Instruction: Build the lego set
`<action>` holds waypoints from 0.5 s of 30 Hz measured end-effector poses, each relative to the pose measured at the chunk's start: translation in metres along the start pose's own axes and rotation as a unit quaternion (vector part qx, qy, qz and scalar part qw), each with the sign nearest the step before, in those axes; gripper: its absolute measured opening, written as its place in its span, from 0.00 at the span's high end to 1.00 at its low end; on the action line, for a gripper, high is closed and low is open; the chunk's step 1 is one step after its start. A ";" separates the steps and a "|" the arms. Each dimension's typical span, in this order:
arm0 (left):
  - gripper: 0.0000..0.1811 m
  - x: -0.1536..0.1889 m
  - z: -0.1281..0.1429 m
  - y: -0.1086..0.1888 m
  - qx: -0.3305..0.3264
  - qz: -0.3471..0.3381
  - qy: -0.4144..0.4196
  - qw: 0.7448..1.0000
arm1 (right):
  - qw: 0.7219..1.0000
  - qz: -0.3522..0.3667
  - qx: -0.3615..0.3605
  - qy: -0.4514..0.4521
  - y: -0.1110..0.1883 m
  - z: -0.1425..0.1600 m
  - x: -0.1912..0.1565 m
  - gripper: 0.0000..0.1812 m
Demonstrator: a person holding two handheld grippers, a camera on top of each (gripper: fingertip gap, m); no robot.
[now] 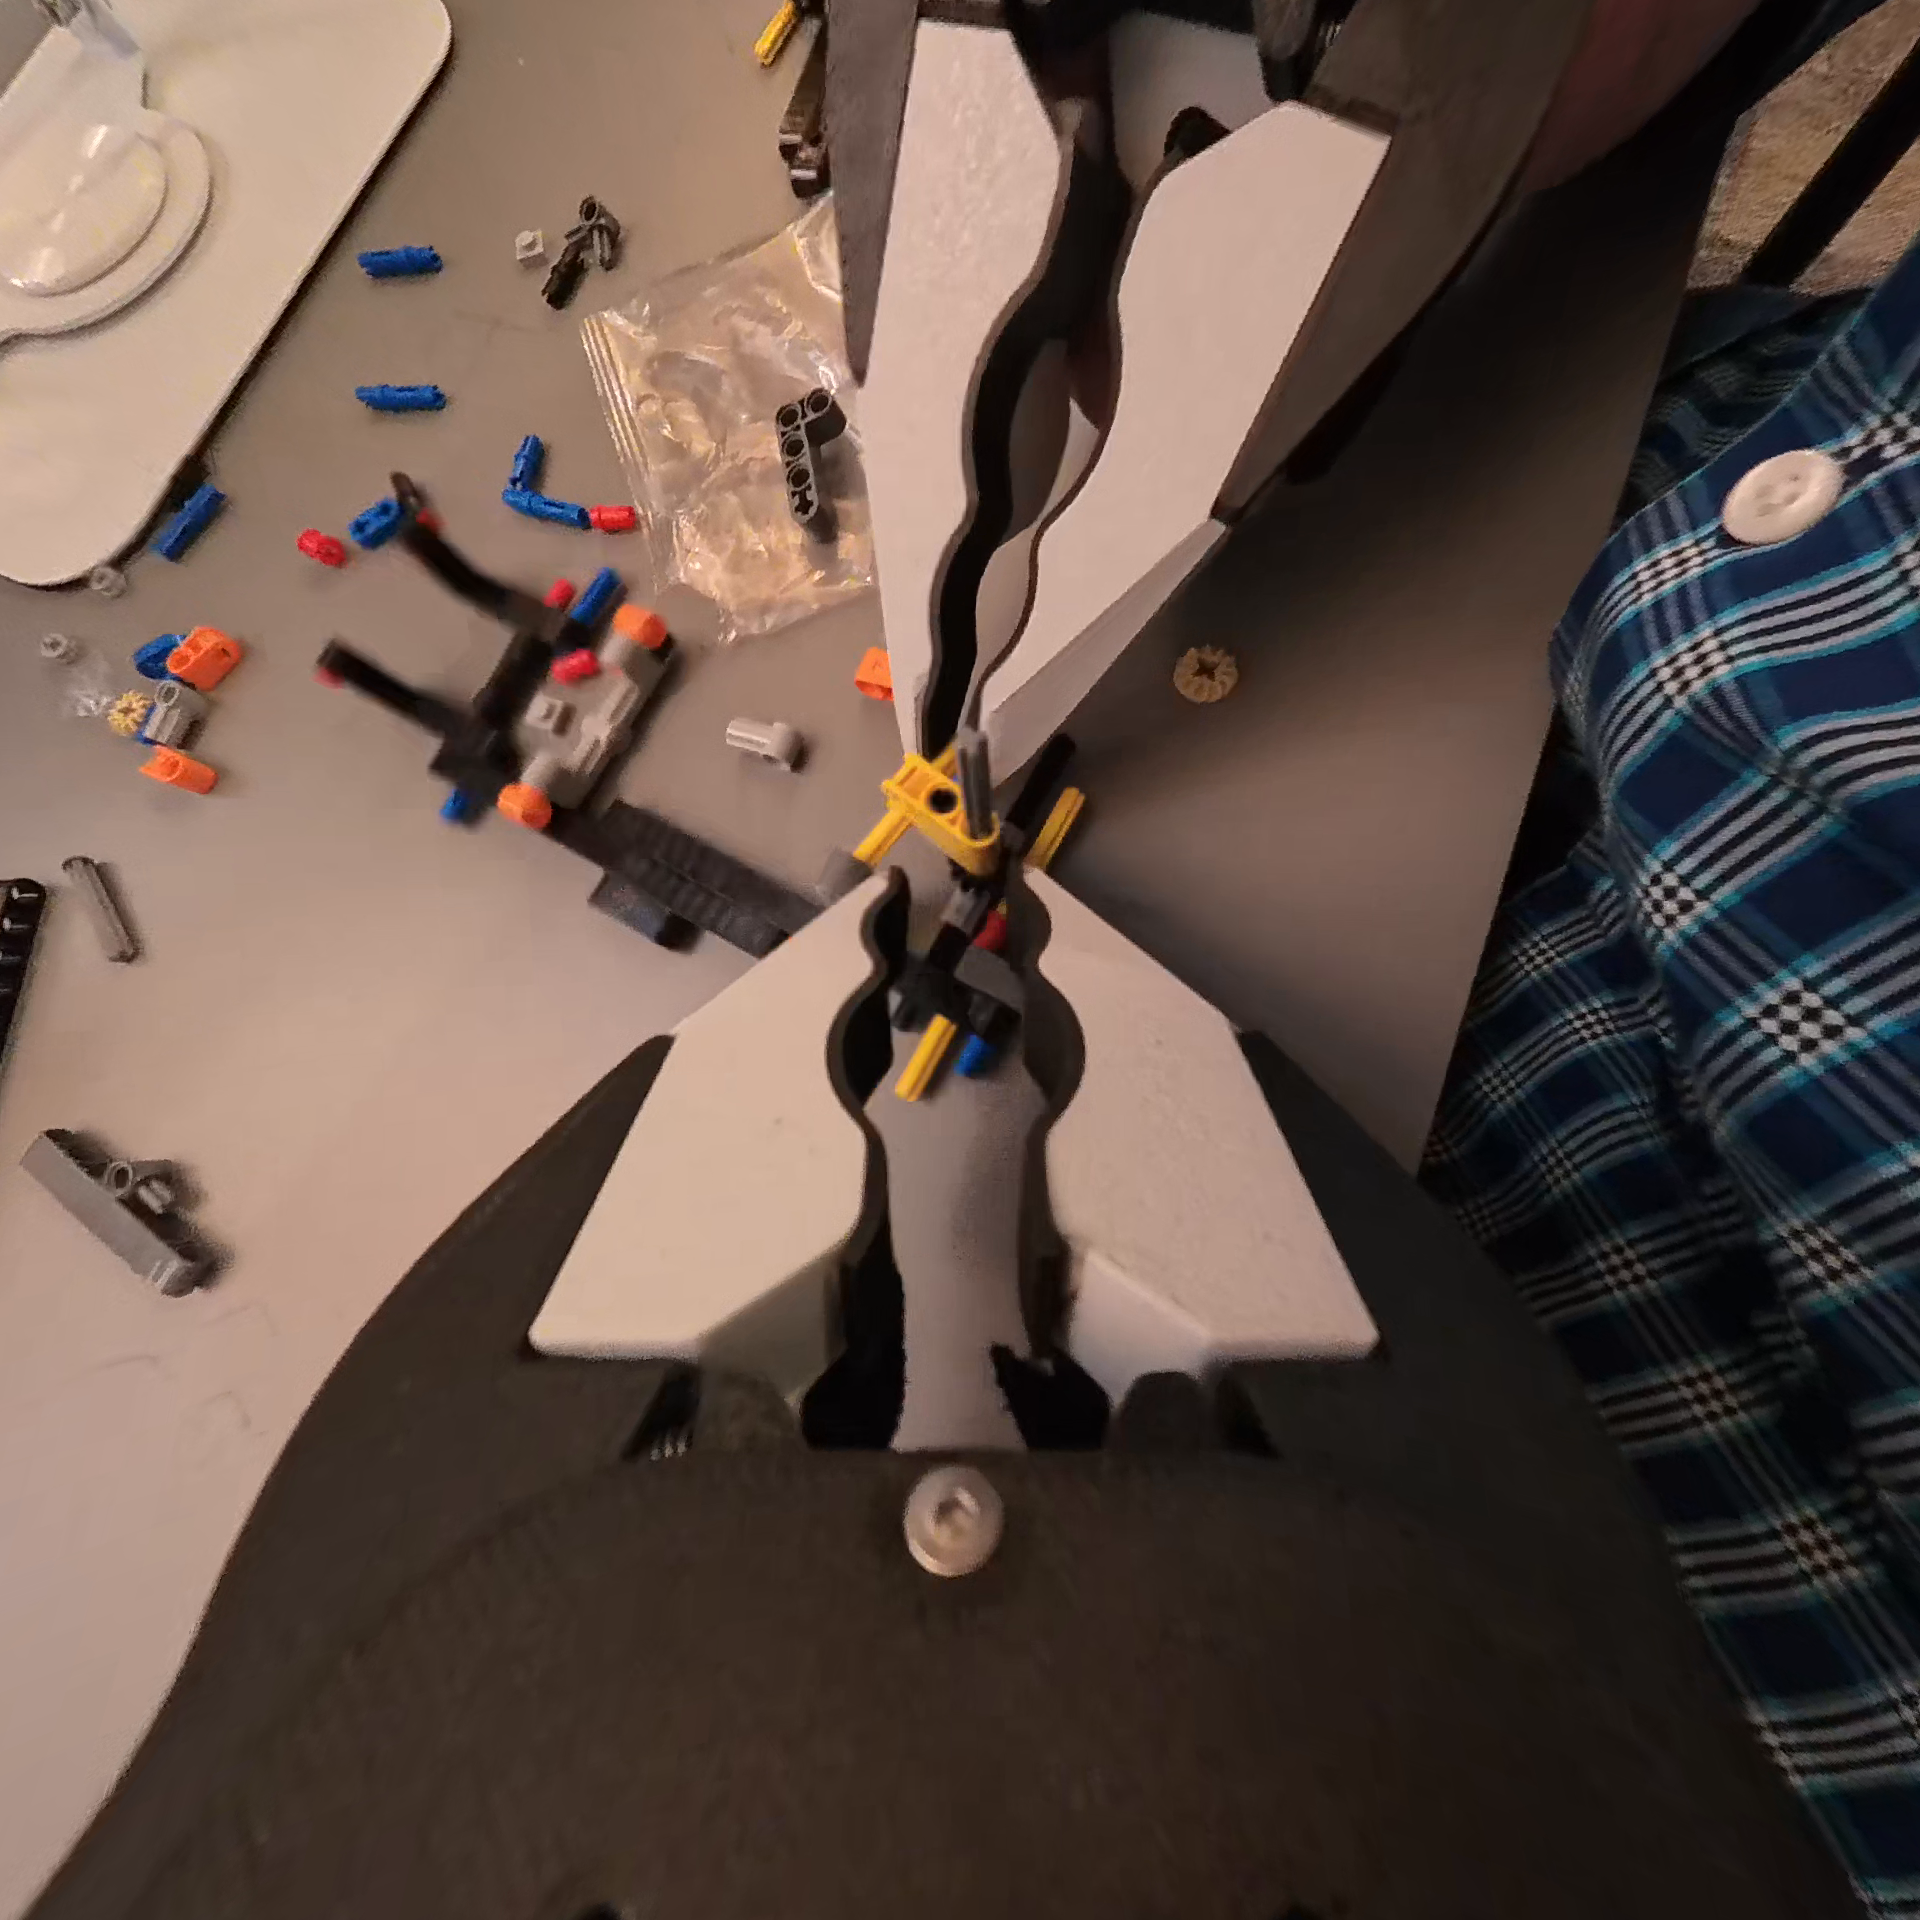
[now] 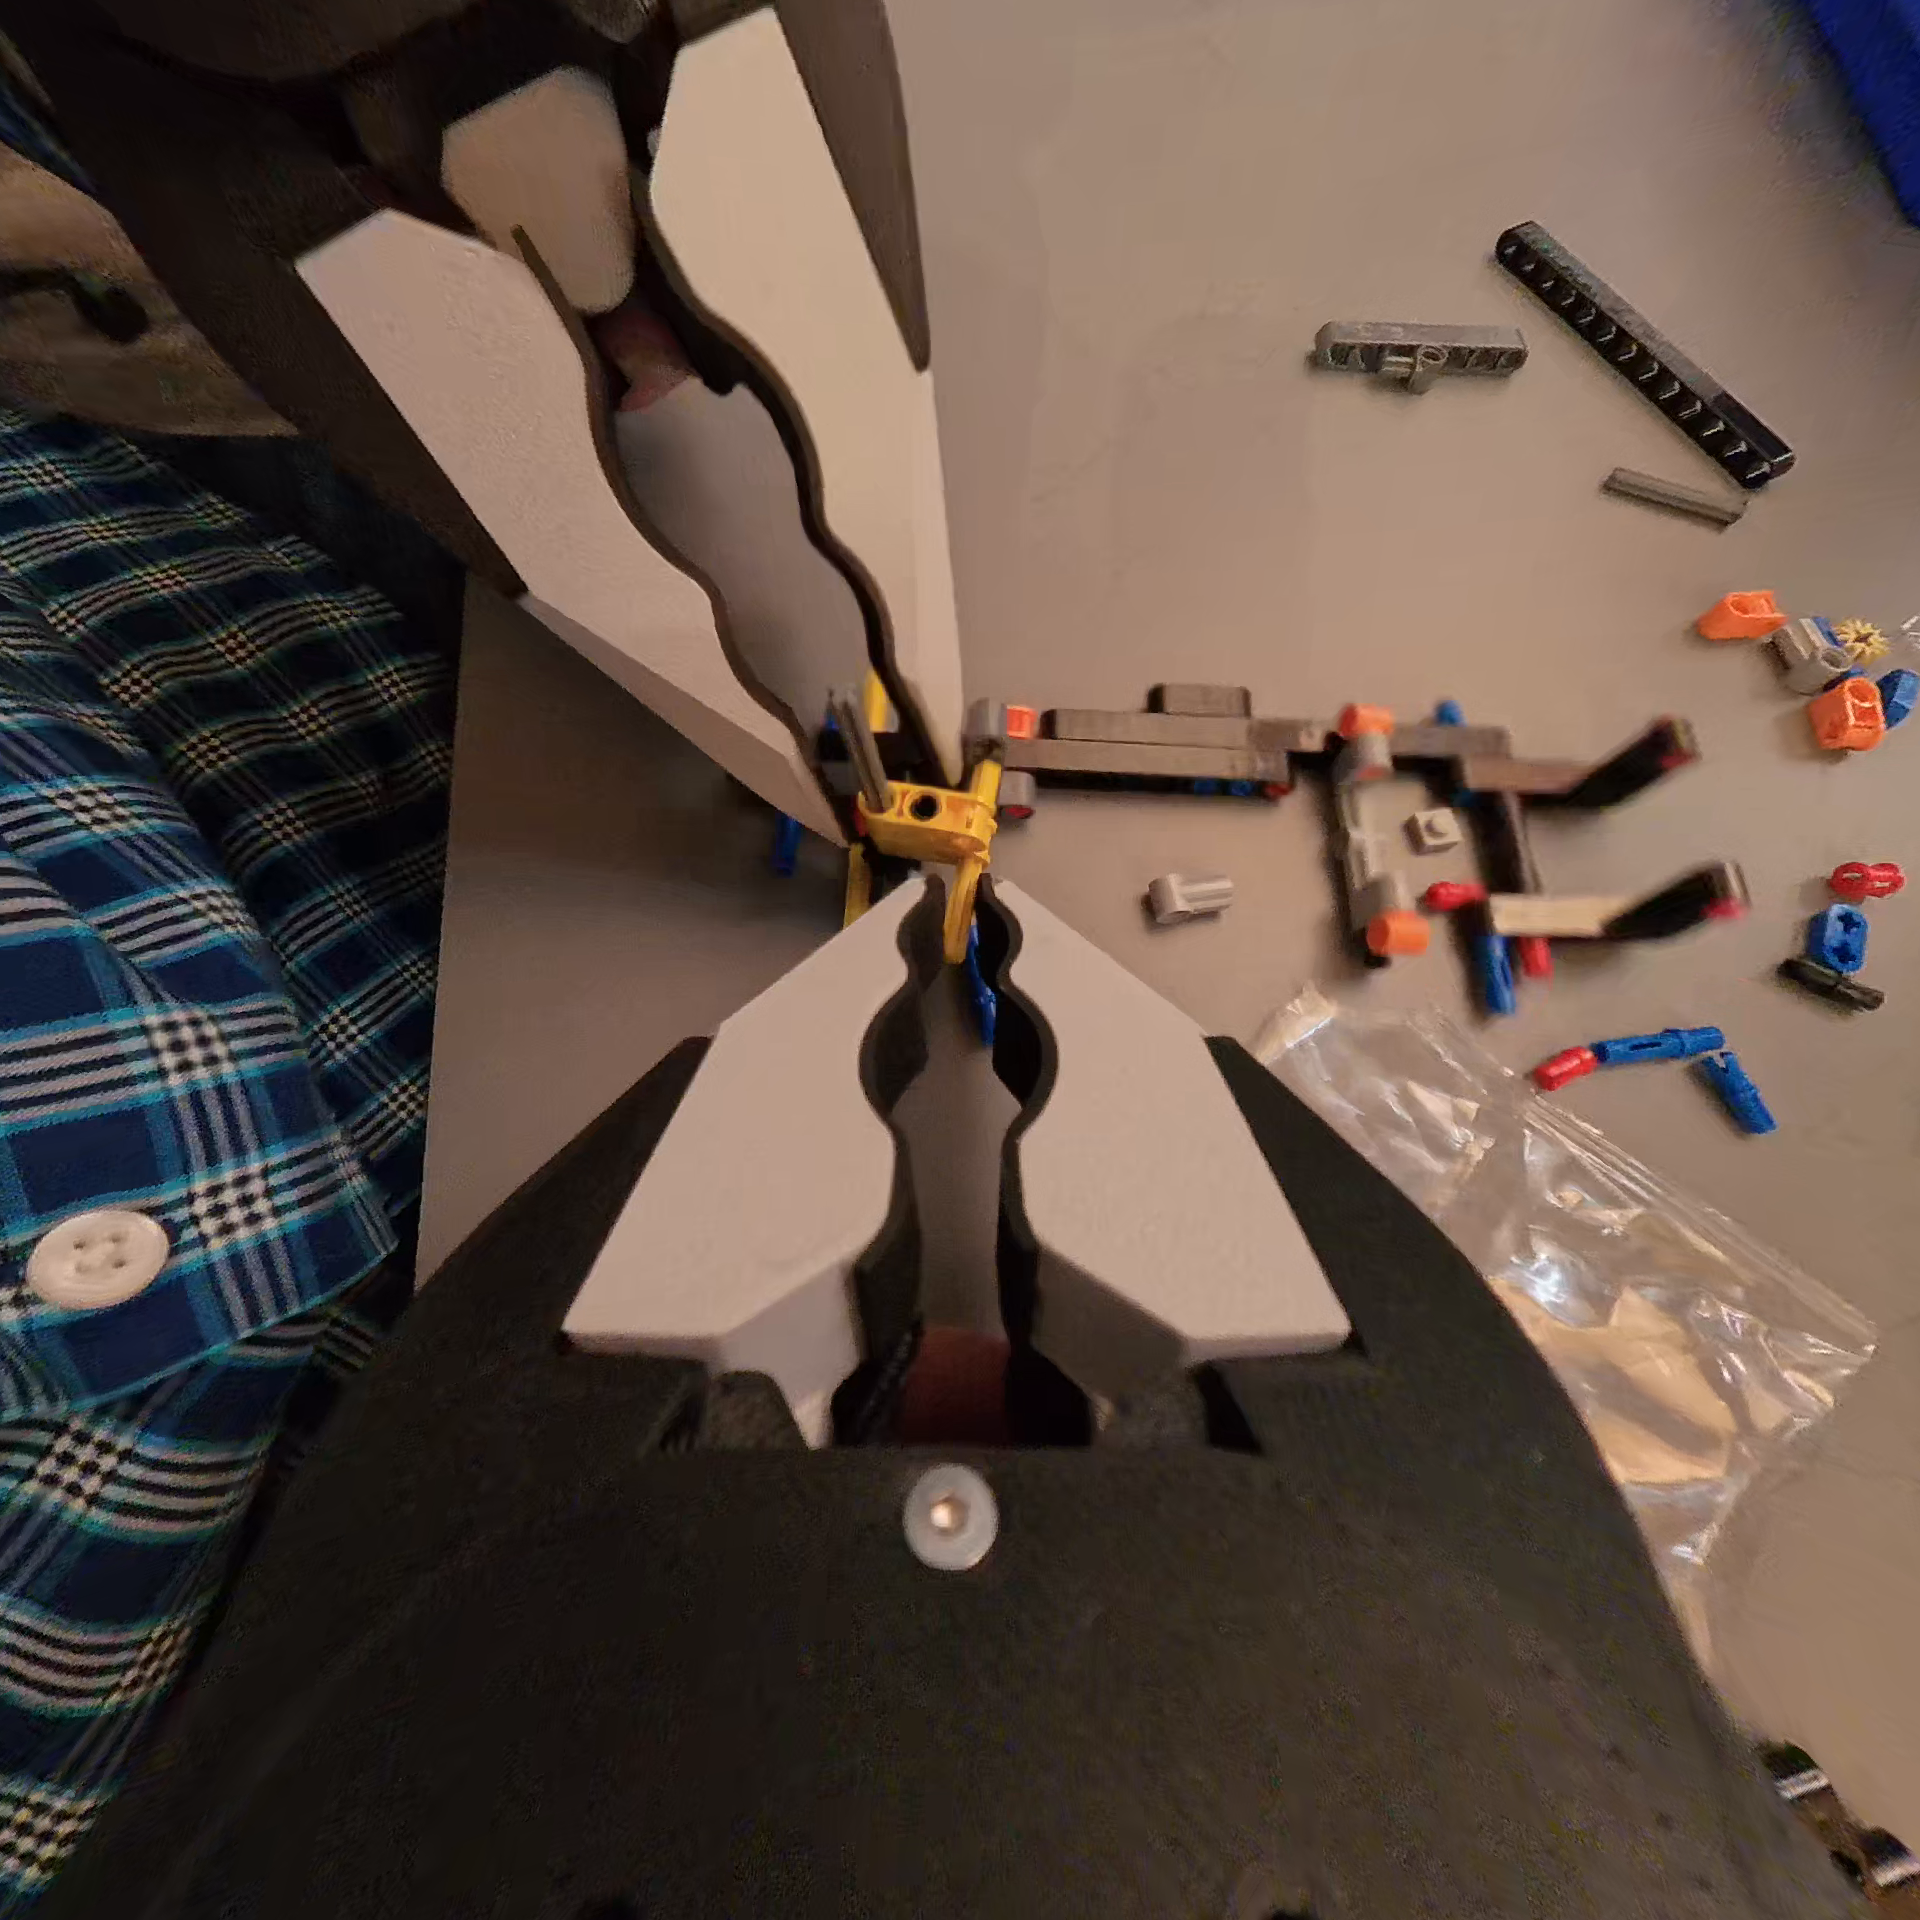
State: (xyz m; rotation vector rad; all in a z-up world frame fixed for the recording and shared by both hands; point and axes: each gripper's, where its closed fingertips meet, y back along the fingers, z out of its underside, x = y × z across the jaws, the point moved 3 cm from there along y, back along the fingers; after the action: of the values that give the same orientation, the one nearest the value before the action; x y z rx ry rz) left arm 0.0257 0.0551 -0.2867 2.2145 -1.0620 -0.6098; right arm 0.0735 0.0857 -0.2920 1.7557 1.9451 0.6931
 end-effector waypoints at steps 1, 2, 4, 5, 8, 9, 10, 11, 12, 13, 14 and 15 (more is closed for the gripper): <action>0.91 0.000 -0.001 0.002 0.006 0.002 0.003 1.000 | 1.000 0.002 0.001 0.003 0.000 0.000 0.000 0.98; 0.90 -0.001 -0.001 0.005 0.007 0.002 0.005 1.000 | 1.000 0.004 0.004 0.004 0.000 -0.001 0.000 0.99; 0.88 -0.003 -0.001 0.009 0.009 -0.008 0.005 1.000 | 1.000 0.006 0.005 0.002 0.000 -0.001 0.000 0.99; 0.87 -0.004 -0.001 0.011 0.011 -0.012 0.009 1.000 | 1.000 0.006 0.006 0.002 0.000 -0.002 0.001 0.99; 0.79 -0.006 0.001 0.016 0.013 -0.024 0.012 1.000 | 1.000 0.003 0.004 0.006 0.000 -0.001 0.000 0.99; 0.79 -0.007 -0.001 0.017 0.017 -0.024 0.013 0.999 | 1.000 0.003 0.004 0.007 0.000 -0.001 -0.001 0.99; 0.79 -0.008 -0.001 0.018 0.014 -0.025 0.015 0.999 | 1.000 0.002 0.005 0.007 0.000 -0.002 -0.001 0.99; 0.78 -0.010 0.000 0.017 0.007 -0.023 0.015 1.000 | 1.000 0.002 0.006 0.006 0.000 -0.002 -0.001 0.99; 0.78 -0.010 0.000 0.015 0.003 -0.018 0.013 1.000 | 1.000 0.002 0.007 0.005 0.000 -0.002 -0.001 0.99; 0.80 -0.009 0.001 0.013 -0.004 -0.012 0.006 1.000 | 1.000 0.000 0.008 0.005 0.000 -0.002 -0.001 0.99; 0.81 -0.009 0.002 0.011 -0.015 -0.006 -0.002 1.000 | 1.000 0.000 0.008 0.005 0.000 -0.002 -0.001 0.99; 0.83 -0.008 0.003 0.009 -0.020 0.005 -0.008 1.000 | 1.000 -0.001 0.008 0.005 0.000 -0.002 -0.001 0.99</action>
State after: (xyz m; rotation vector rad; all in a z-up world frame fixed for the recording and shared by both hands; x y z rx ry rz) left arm 0.0144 0.0559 -0.2817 2.1718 -1.0591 -0.6409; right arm 0.0726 0.0849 -0.2900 1.7644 1.9636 0.6879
